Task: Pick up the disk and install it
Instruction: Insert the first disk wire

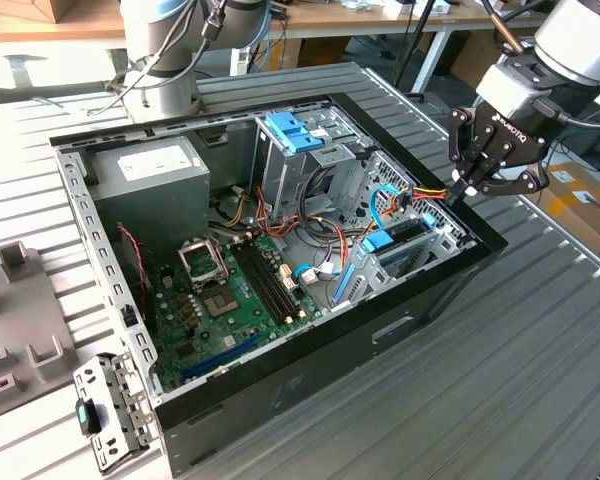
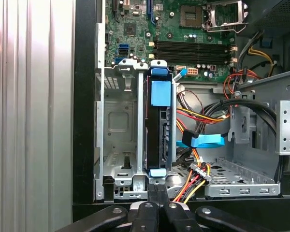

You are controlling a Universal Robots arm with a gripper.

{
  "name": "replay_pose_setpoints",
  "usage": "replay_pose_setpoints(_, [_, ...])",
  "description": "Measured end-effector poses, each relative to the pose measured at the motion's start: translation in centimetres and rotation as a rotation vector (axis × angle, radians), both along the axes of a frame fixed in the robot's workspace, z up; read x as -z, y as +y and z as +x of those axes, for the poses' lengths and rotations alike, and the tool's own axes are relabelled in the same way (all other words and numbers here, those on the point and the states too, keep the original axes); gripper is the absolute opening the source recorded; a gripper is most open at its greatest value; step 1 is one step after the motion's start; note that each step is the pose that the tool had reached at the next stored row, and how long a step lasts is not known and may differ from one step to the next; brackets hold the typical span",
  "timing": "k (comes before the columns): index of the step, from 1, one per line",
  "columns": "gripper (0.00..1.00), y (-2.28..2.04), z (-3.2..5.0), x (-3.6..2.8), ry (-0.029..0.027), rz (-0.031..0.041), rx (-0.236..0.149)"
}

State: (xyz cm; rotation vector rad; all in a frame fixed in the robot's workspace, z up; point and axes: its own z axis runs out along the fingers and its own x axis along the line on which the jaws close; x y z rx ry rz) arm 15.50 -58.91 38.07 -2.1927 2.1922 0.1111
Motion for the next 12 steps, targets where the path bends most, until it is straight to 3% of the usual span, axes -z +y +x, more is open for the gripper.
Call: replay_pose_setpoints(12, [0.11,0.00,0.00,0.00,-0.0001,0.0001,-0.019])
